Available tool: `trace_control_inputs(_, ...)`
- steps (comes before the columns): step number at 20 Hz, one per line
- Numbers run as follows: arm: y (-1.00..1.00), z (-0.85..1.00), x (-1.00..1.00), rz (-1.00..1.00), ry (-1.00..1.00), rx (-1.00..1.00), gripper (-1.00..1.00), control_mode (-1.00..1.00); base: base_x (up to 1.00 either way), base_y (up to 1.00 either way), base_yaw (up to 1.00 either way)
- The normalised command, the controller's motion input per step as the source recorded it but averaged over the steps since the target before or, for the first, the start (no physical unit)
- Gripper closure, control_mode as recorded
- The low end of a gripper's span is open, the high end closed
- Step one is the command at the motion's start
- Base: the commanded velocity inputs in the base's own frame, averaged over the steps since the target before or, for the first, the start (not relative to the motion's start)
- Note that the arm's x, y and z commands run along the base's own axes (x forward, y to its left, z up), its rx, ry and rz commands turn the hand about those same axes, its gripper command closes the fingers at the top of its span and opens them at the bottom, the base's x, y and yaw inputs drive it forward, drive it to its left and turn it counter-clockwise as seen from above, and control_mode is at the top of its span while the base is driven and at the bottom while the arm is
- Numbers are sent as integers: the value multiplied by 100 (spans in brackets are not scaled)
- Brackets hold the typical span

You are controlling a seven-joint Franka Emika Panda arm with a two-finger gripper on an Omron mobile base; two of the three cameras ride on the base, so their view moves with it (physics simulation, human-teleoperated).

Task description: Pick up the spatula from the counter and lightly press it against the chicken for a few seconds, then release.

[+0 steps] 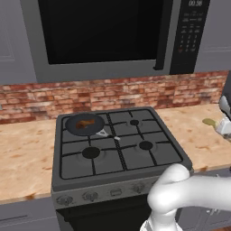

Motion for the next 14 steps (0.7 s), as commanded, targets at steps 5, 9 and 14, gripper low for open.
trace_control_inputs(5,58,1,-56,6,-25,0,100,-100,0,0,0)
trace_control_inputs(9,68,1,-53,1,-35,0,100,-100,0,0,0)
trace_control_inputs(14,55,24,-28,0,-30,0,100,-100,0,0,0)
